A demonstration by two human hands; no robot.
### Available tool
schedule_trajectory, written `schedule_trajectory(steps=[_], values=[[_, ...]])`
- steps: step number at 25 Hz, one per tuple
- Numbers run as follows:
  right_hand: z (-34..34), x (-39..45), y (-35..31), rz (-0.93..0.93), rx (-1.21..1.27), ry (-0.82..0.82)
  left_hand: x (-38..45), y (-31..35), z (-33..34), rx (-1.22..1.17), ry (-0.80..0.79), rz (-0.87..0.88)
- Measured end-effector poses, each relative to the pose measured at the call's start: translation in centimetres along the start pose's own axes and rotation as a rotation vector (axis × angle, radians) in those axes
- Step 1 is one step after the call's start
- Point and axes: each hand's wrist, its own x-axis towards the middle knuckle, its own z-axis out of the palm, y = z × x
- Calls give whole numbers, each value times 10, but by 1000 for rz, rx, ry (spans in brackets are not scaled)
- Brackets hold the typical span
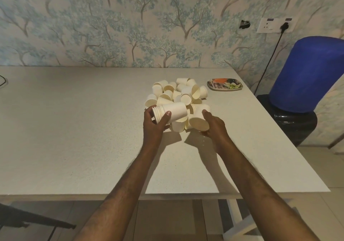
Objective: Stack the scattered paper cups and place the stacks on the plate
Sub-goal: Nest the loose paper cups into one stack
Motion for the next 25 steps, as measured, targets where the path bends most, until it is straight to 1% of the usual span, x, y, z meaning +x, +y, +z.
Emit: schedule_trajectory(steps=[3, 5, 8, 12, 15, 17, 18, 19, 20, 22, 23, 24, 25], values=[[5, -3, 0, 18, 340, -85, -3, 0, 5, 6, -28, 6], [9, -4, -1, 34, 457, -109, -4, -1, 8, 18, -46, 6], [19, -9, -2, 33, 505, -172, -5, -1, 13, 33, -71, 2], [28, -9, -6, 10, 405, -168, -3, -1, 24, 106, -104, 7], [31, -4, -7, 19, 226, -151, 2, -2, 35, 134, -126, -30], [30, 3, -8, -26, 4, -132, 5, -1, 42, 87, -129, -57], [28, 7, -8, -63, -102, -95, 7, -1, 44, 53, -121, -70], [25, 12, -6, -124, -199, -27, 8, -1, 44, 15, -106, -81], [20, 18, -4, -213, -303, 75, 10, -1, 44, -14, -87, -87], [0, 31, 4, -398, -590, 268, 13, -2, 41, -42, -45, -89], [-11, 37, 9, -455, -742, 288, 14, -2, 40, -49, -27, -88], [-21, 42, 13, -477, -874, 248, 15, -1, 38, -52, -12, -87], [-29, 46, 17, -474, -973, 169, 16, -1, 36, -51, 1, -85]])
